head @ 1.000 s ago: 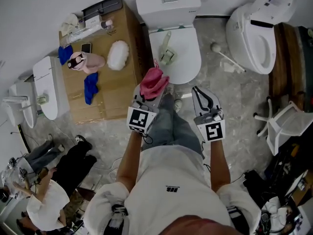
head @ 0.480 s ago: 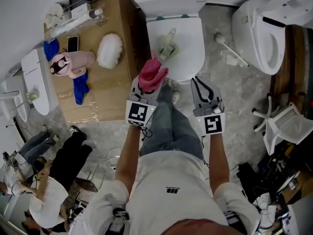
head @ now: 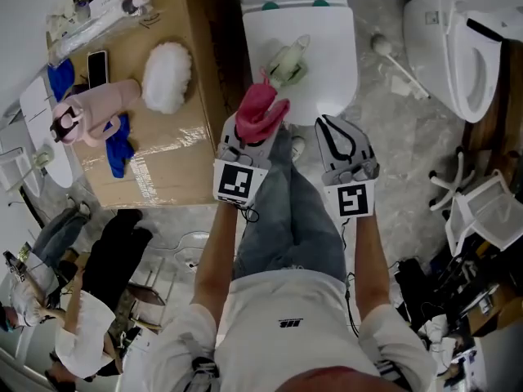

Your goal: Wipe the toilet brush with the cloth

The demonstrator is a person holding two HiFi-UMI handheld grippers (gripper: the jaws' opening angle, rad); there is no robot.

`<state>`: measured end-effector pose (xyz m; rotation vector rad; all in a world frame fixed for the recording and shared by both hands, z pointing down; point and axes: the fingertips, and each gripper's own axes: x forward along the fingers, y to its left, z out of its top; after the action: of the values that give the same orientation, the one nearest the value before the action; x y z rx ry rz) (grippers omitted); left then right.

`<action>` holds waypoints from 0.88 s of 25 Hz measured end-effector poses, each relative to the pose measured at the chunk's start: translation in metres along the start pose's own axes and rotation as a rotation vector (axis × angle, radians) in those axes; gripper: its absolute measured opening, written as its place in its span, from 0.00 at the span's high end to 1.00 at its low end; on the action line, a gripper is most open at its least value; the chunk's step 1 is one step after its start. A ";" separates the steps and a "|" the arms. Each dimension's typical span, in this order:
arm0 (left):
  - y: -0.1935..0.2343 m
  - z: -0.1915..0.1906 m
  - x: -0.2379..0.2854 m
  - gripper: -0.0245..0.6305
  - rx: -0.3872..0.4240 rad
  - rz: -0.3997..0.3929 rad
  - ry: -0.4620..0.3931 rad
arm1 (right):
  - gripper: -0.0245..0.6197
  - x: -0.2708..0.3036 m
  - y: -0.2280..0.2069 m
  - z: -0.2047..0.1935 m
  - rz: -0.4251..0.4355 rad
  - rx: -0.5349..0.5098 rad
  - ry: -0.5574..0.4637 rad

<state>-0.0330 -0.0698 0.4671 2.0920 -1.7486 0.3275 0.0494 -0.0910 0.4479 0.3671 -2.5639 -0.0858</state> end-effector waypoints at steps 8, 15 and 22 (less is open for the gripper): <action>0.013 -0.044 0.029 0.73 -0.021 0.021 0.008 | 0.91 0.041 0.000 -0.046 0.009 0.009 0.017; 0.023 -0.069 0.051 0.73 -0.028 0.032 0.001 | 0.89 0.079 -0.001 -0.084 0.007 0.041 0.036; 0.027 -0.079 0.069 0.71 0.000 0.022 0.019 | 0.87 0.111 0.003 -0.106 0.050 0.037 0.056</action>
<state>-0.0408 -0.0998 0.5711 2.0641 -1.7625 0.3528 0.0138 -0.1171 0.5952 0.3147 -2.5205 -0.0100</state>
